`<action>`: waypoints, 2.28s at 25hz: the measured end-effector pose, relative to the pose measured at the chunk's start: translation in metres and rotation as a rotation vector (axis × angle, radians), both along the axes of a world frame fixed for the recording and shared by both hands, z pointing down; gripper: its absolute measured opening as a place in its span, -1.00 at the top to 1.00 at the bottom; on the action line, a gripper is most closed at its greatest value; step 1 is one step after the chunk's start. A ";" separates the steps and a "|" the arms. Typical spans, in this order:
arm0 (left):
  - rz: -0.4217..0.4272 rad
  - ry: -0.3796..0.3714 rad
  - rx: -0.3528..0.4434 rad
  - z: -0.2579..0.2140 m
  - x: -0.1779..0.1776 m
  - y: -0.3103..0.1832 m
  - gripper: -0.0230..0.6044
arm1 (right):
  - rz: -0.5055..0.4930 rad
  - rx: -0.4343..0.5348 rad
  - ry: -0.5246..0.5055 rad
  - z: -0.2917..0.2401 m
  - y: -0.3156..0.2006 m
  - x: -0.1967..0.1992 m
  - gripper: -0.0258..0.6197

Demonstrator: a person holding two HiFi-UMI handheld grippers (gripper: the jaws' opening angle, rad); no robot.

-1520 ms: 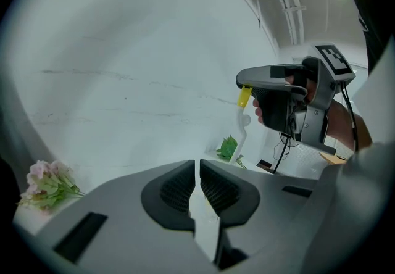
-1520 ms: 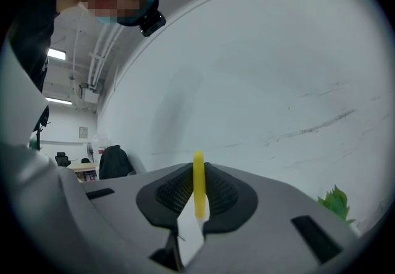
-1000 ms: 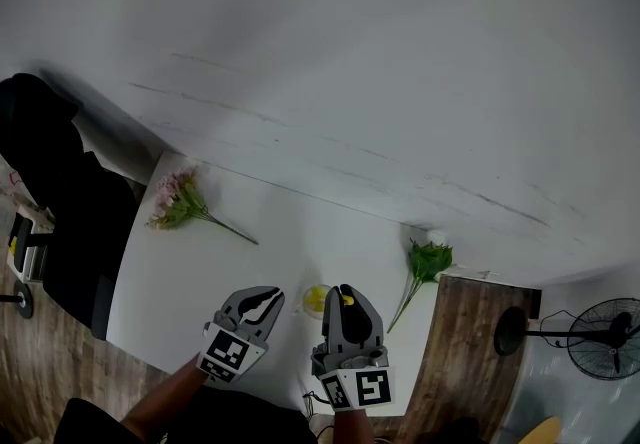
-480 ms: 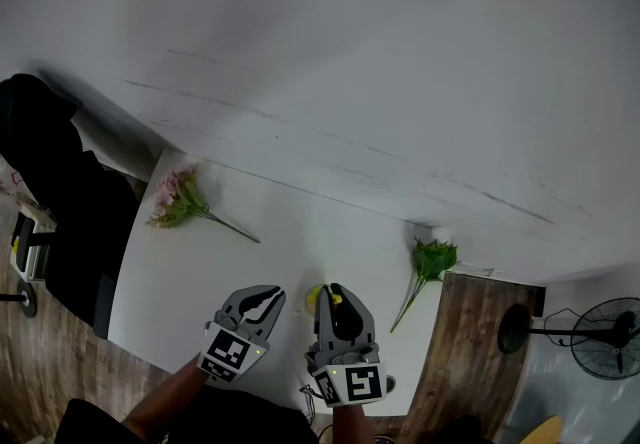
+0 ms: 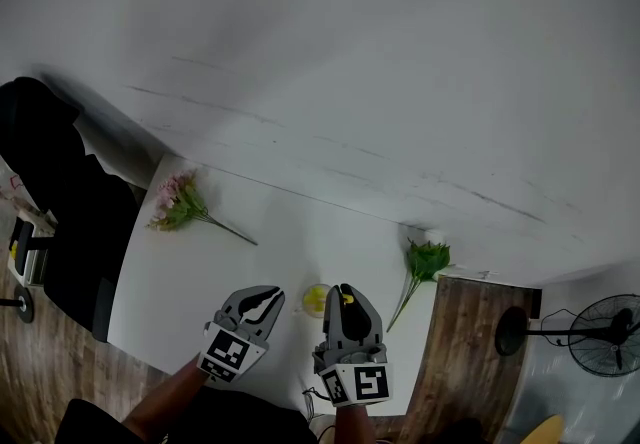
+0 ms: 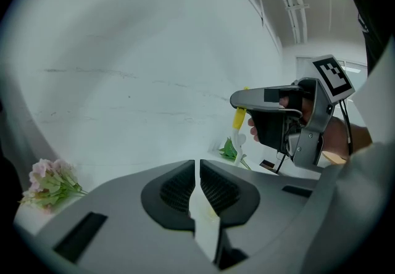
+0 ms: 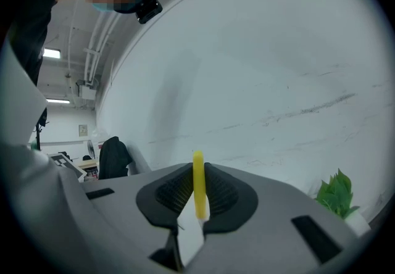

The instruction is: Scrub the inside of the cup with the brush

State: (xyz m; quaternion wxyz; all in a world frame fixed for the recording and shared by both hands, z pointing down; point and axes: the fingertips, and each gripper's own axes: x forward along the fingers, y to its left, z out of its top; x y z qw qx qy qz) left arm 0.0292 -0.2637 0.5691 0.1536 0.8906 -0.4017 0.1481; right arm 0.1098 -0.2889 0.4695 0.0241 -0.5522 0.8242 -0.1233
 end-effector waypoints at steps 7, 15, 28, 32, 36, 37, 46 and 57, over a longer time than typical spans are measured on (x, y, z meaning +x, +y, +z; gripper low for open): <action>0.011 0.010 0.041 -0.020 0.003 0.010 0.79 | 0.014 0.051 0.030 -0.024 0.016 0.012 0.72; 0.019 0.017 0.110 -0.051 0.005 0.030 0.79 | 0.034 0.124 0.054 -0.059 0.047 0.021 0.72; 0.027 0.034 0.211 -0.100 0.004 0.090 0.79 | 0.094 0.206 0.078 -0.096 0.133 0.036 0.72; 0.039 0.027 0.231 -0.107 0.002 0.116 0.79 | 0.114 0.202 0.081 -0.093 0.165 0.039 0.72; 0.045 0.029 0.251 -0.113 -0.001 0.144 0.79 | 0.129 0.197 0.089 -0.090 0.199 0.040 0.72; 0.045 0.029 0.255 -0.115 -0.002 0.150 0.79 | 0.132 0.197 0.092 -0.089 0.207 0.039 0.72; 0.037 0.036 0.283 -0.124 -0.010 0.217 0.79 | 0.156 0.187 0.093 -0.079 0.285 0.042 0.72; 0.022 0.036 0.314 -0.130 -0.026 0.294 0.79 | 0.171 0.166 0.086 -0.058 0.365 0.035 0.72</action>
